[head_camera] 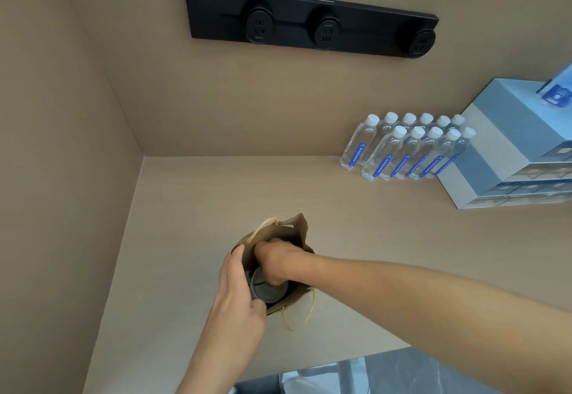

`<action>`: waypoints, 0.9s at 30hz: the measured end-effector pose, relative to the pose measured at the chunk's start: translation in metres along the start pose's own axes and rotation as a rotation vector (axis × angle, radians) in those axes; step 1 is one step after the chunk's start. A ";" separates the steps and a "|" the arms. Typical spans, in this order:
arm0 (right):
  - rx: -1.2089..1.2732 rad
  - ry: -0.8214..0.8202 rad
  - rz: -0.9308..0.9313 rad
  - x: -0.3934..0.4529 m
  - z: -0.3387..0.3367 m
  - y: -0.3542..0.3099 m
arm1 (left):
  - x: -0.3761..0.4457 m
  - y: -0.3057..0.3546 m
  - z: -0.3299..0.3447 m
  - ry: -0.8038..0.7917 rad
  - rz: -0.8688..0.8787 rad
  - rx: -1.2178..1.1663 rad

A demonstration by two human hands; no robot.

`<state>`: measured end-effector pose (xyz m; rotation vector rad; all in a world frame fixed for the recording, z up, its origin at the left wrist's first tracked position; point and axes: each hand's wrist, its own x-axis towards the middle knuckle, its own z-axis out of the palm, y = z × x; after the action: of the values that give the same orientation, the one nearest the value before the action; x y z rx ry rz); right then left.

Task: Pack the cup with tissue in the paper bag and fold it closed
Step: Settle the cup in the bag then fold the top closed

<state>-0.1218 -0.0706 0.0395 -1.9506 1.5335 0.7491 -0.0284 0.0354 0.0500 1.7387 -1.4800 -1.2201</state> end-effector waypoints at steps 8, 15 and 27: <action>-0.073 -0.041 -0.043 -0.015 -0.010 0.009 | 0.005 0.001 0.008 0.002 -0.009 0.021; 0.221 0.170 -0.352 -0.088 -0.057 0.046 | 0.012 0.008 0.007 0.004 0.040 -0.021; 1.438 0.361 -0.070 -0.112 0.046 0.095 | 0.012 0.015 0.005 0.056 -0.002 -0.168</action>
<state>-0.2406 0.0179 0.0802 -0.9777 1.4514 -0.6878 -0.0398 0.0207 0.0573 1.6497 -1.3049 -1.2486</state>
